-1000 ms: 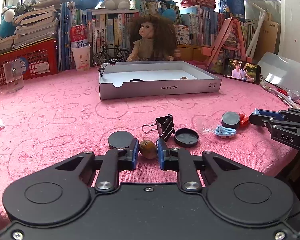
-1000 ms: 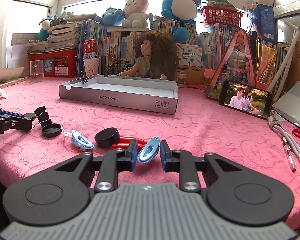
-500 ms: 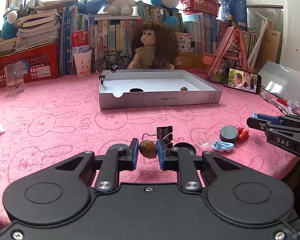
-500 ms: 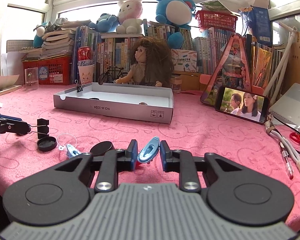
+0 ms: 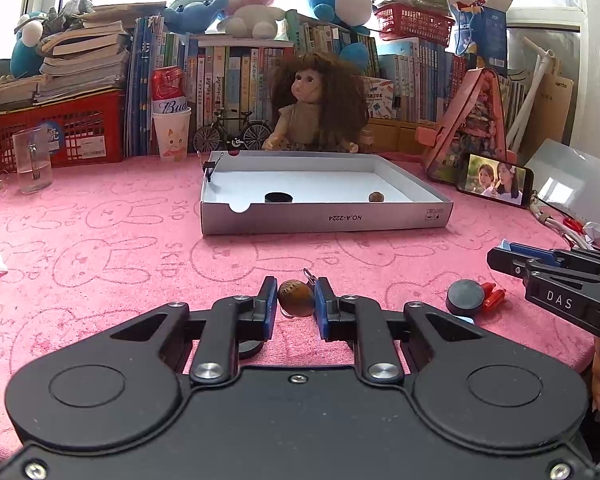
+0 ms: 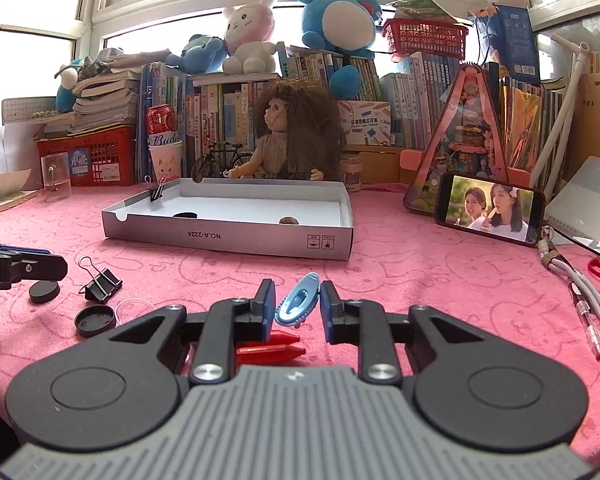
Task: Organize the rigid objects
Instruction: 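Carry the nut and blue clip into the white tray with both tools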
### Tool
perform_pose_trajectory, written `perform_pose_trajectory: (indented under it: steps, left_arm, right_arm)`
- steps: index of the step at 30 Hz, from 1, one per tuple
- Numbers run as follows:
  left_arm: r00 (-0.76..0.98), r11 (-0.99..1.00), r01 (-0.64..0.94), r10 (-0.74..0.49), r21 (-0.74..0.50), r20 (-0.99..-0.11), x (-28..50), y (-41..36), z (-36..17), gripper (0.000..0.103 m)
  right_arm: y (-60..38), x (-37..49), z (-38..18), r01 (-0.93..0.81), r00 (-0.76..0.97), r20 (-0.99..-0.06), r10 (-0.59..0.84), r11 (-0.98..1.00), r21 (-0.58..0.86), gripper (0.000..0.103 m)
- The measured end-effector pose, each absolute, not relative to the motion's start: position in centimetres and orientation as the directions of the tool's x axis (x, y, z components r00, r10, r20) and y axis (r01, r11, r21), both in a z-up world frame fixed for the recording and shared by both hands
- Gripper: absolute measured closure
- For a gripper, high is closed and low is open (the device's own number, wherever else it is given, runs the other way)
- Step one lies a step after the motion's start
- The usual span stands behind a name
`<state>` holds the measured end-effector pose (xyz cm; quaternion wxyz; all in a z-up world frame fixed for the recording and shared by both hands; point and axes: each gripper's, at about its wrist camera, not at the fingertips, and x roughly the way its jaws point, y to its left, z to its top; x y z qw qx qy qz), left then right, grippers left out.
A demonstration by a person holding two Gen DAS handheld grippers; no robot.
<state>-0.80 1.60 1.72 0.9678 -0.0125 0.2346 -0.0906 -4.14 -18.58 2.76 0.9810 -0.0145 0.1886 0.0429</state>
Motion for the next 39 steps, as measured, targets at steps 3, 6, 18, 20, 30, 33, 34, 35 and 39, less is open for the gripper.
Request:
perform_pose_trajectory:
  steps: [3,6,18,20,30,33,34,35,39]
  left_arm:
    - [0.878,0.983,0.169,-0.180,-0.065,-0.443,-0.7,1.5,1.9,0.084]
    - [0.881,0.983,0.170,-0.181,-0.063,-0.436,-0.6,1.4,2.1,0.084]
    - [0.892,0.985,0.164,-0.173,-0.058,-0.418,1.4,1.3,3.1,0.084]
    - [0.893,0.985,0.161,-0.172,-0.061,-0.416,2.1,1.4,3.4,0.084]
    - [0.896,0.986,0.139,-0.165,-0.093,-0.413,8.2,2.5,5.5,0.084]
    - [0.893,0.986,0.124,-0.160,-0.111,-0.421,10.6,3.0,5.7,0.084]
    - [0.889,0.986,0.122,-0.160,-0.115,-0.430,11.6,3.1,5.7,0.084]
    - [0.885,0.985,0.121,-0.162,-0.120,-0.437,12.5,3.1,5.7,0.084]
    - [0.858,0.985,0.108,-0.159,-0.132,-0.489,16.1,3.2,5.0,0.084]
  right_arm:
    - [-18.3,-3.9,2.9,-0.094,0.925,-0.369,0.084,0.996,-0.009,0.075]
    - [-18.2,-3.6,3.1,-0.092,0.926,-0.368,0.085,0.996,-0.004,0.075]
    - [-17.9,-1.3,3.9,-0.072,0.919,-0.389,0.070,0.997,0.011,0.075]
    - [-18.0,-0.4,4.3,-0.064,0.917,-0.394,0.065,0.998,0.017,0.075]
    - [-19.5,5.4,6.1,-0.036,0.908,-0.414,0.068,0.996,0.085,0.075]
    - [-20.1,7.6,6.3,-0.029,0.894,-0.441,0.081,0.992,0.123,0.075]
    - [-20.3,8.4,6.3,-0.026,0.885,-0.457,0.090,0.989,0.144,0.075]
    - [-20.5,9.2,6.2,-0.026,0.875,-0.472,0.105,0.985,0.170,0.075]
    - [-20.8,12.2,5.8,-0.013,0.834,-0.535,0.137,0.973,0.230,0.075]
